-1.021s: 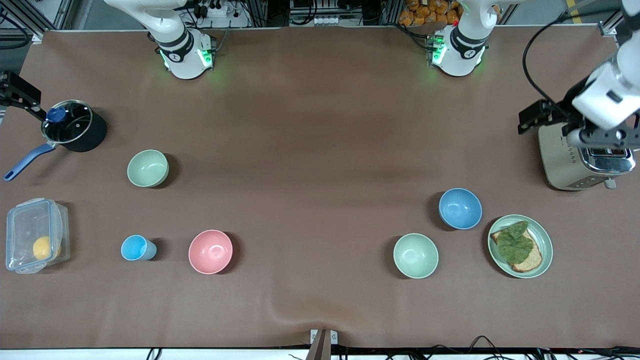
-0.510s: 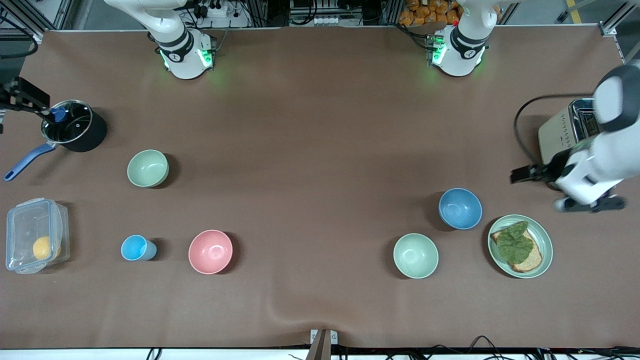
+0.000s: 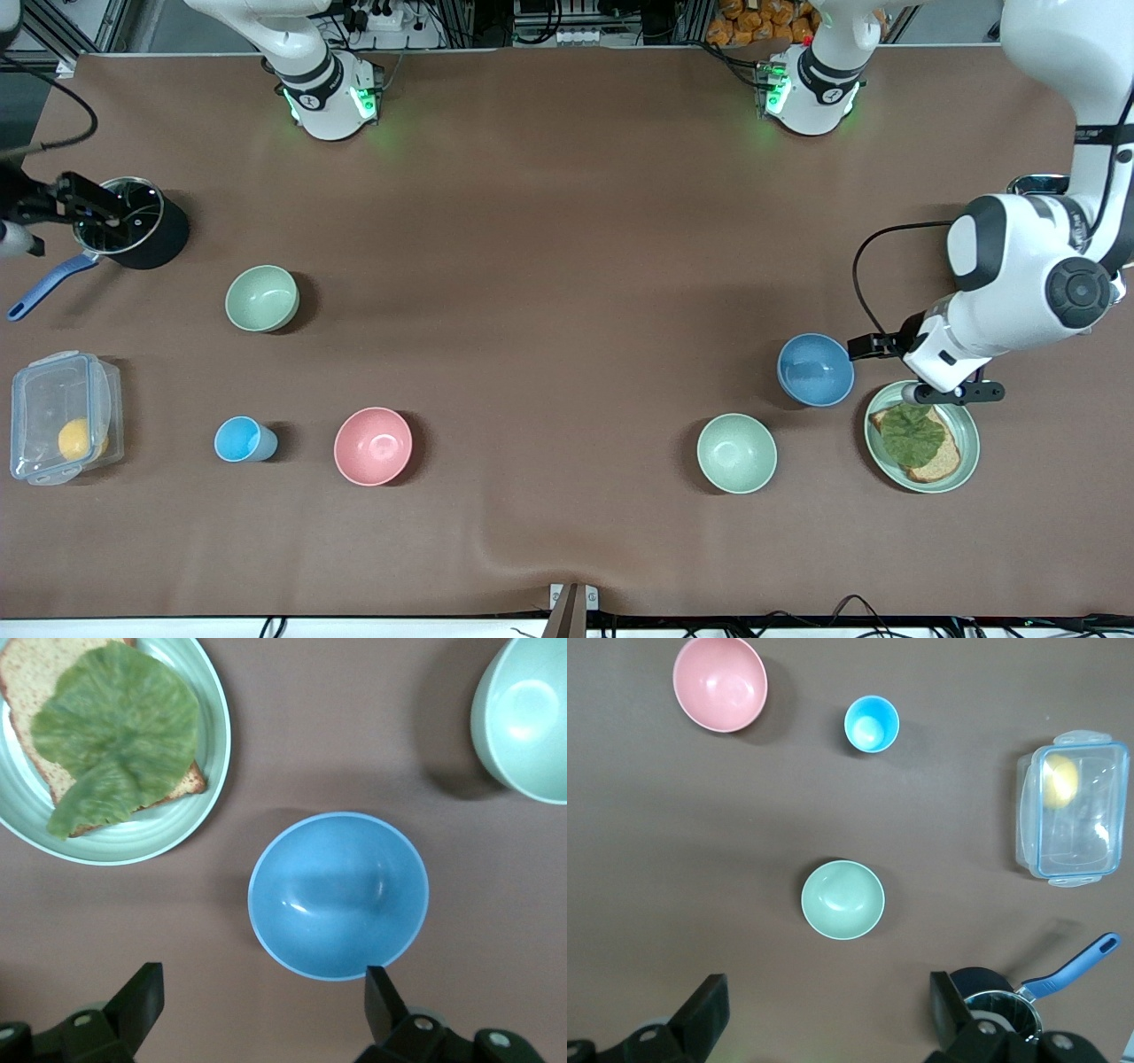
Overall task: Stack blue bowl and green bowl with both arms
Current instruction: 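Grasp the blue bowl with the left gripper while the right gripper reaches the green bowl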
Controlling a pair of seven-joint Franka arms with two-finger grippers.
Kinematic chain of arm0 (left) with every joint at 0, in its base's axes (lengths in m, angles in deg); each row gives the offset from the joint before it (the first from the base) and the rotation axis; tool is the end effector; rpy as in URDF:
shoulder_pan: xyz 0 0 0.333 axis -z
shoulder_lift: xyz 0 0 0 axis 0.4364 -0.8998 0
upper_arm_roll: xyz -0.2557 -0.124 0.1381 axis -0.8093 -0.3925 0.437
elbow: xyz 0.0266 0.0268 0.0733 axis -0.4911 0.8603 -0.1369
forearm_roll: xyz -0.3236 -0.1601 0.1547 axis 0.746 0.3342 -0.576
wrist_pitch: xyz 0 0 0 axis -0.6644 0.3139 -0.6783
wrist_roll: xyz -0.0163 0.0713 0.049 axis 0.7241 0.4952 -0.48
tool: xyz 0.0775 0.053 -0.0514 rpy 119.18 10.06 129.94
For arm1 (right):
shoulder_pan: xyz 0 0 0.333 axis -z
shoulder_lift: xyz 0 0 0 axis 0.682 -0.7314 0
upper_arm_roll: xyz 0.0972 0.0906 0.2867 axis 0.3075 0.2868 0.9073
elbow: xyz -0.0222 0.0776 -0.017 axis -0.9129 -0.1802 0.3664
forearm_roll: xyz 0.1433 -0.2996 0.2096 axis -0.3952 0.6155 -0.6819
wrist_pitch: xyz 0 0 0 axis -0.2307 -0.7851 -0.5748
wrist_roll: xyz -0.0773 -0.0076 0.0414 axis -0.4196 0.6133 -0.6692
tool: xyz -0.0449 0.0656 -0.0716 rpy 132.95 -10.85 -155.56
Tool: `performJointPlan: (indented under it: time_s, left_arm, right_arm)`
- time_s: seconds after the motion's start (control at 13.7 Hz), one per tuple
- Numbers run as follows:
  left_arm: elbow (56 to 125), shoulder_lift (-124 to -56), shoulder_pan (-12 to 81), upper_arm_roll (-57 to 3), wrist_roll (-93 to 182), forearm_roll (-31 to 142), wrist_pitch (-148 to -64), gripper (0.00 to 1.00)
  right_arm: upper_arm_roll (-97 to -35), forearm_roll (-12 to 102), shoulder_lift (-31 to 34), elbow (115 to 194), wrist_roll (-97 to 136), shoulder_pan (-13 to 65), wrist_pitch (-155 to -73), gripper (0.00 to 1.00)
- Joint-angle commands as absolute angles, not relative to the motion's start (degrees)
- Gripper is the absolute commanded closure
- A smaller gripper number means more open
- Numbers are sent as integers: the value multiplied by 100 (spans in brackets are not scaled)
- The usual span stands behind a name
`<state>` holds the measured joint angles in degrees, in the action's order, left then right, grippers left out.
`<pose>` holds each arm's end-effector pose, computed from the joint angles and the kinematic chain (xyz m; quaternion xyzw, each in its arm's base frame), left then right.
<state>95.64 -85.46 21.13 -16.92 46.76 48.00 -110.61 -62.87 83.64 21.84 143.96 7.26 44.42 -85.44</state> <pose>0.6277 -0.0332 0.3238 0.9983 0.0171 -0.0438 0.0347 0.5632 -0.0391 0.6047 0.9921 0.1190 -0.0397 0.0094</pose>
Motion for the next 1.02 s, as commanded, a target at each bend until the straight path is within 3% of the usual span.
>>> performJointPlan:
  time_s: [0.0, 0.22, 0.44, 0.58, 0.88, 0.95]
  left_arm:
    - [9609, -8719, 2121, -1710, 4750, 4863, -11283, 0]
    - [9609, -8974, 2218, -1702, 4741, 4855, -11468, 0]
    - [9601, -9255, 2201, -1702, 4741, 4828, -11757, 0]
    - [9574, -9431, 2192, -1702, 4741, 4714, -11907, 0]
    - [9548, -9678, 2174, -1702, 4741, 4644, -11995, 0]
    - [9557, -9713, 2183, -1702, 4741, 4644, -12048, 4]
  right_arm:
    - [-6202, 8311, 1357, 14244, 628, 4634, -8517, 0]
    - [-6202, 8275, 1178, 14496, 610, 4695, -8708, 0]
    - [-6193, 8240, 1291, 15295, 663, 4905, -9472, 0]
    - [-6201, 7619, 1466, 15954, 619, 5238, -10016, 0]
    - [-6193, 7510, 1563, 16570, 601, 5407, -10404, 0]
    - [-6193, 7510, 1607, 16851, 601, 5433, -10632, 0]
